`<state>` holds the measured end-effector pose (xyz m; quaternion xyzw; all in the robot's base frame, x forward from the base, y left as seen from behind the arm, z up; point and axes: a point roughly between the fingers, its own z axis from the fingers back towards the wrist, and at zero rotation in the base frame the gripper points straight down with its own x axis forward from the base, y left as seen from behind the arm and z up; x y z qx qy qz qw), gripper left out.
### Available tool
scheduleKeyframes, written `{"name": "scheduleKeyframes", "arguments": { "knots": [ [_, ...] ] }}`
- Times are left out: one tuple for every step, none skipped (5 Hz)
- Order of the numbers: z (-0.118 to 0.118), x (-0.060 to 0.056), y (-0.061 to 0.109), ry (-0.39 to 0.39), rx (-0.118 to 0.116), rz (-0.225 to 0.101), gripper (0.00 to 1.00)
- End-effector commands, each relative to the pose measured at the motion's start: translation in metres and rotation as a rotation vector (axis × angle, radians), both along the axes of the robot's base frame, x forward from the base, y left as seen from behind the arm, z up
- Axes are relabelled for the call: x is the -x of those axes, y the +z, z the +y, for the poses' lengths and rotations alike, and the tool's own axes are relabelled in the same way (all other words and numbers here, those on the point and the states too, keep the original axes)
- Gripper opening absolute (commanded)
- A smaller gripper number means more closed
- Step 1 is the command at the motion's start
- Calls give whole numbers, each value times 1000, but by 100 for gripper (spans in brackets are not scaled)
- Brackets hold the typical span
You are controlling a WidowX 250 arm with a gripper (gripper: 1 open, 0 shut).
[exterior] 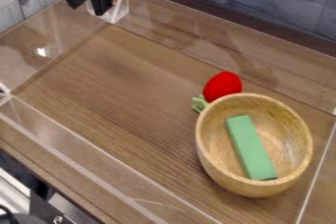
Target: Move the red fruit to the right
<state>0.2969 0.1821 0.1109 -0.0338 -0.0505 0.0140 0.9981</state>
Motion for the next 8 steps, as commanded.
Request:
{"name": "scheduleKeyframes", "arguments": {
  "knots": [
    [2, -6, 24, -51, -47, -57, 100],
    [-2, -3, 18, -9, -50, -54, 100],
    [-3, -4, 13, 30, -50, -53, 100],
    [-5, -6, 17, 40, -50, -52, 100],
    [-3, -17, 12, -37, -52, -54, 100],
    [-7, -21, 5, -107, -46, -43, 100],
    [8, -12, 9, -37, -42, -37, 100],
    [23, -3, 13, 29, -39, -34, 100]
  ]
}}
